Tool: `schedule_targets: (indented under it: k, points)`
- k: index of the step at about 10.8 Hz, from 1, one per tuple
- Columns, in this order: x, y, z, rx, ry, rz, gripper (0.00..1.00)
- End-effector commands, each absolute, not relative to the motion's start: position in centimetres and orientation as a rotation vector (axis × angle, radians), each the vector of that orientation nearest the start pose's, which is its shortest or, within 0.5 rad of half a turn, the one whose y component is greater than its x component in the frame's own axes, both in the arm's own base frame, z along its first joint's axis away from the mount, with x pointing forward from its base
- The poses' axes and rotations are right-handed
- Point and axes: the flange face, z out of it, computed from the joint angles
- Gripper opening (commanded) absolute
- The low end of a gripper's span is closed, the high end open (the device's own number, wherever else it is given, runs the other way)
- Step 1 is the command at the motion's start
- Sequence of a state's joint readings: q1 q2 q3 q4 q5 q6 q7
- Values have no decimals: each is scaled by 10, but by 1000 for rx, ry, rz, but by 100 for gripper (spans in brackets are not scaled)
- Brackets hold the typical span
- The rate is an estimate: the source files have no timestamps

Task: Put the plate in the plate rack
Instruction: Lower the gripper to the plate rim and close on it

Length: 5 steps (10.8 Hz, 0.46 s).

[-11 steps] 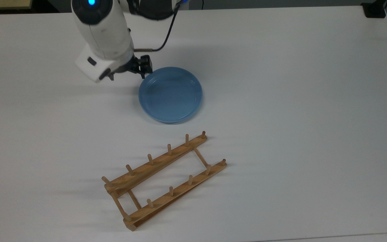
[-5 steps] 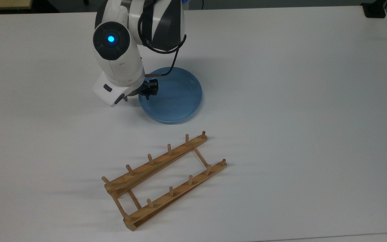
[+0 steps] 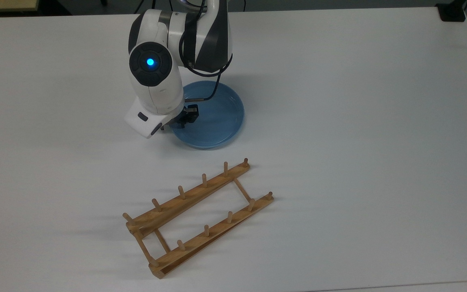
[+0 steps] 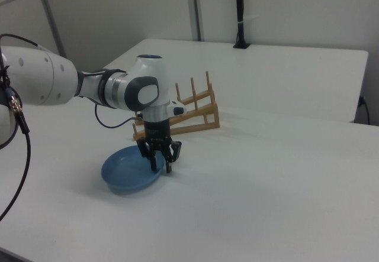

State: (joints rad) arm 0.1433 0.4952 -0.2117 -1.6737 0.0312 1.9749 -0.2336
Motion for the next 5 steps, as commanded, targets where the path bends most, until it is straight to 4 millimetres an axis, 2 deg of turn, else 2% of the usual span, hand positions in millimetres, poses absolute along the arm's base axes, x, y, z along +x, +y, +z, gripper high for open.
schedule_targets:
  k: [1, 3, 5]
  points:
    - [652, -26, 310, -3154, -280, 273, 26]
    - [652, -18, 311, -3153, -307, 270, 10]
    - [652, -13, 317, -3152, -321, 260, 7]
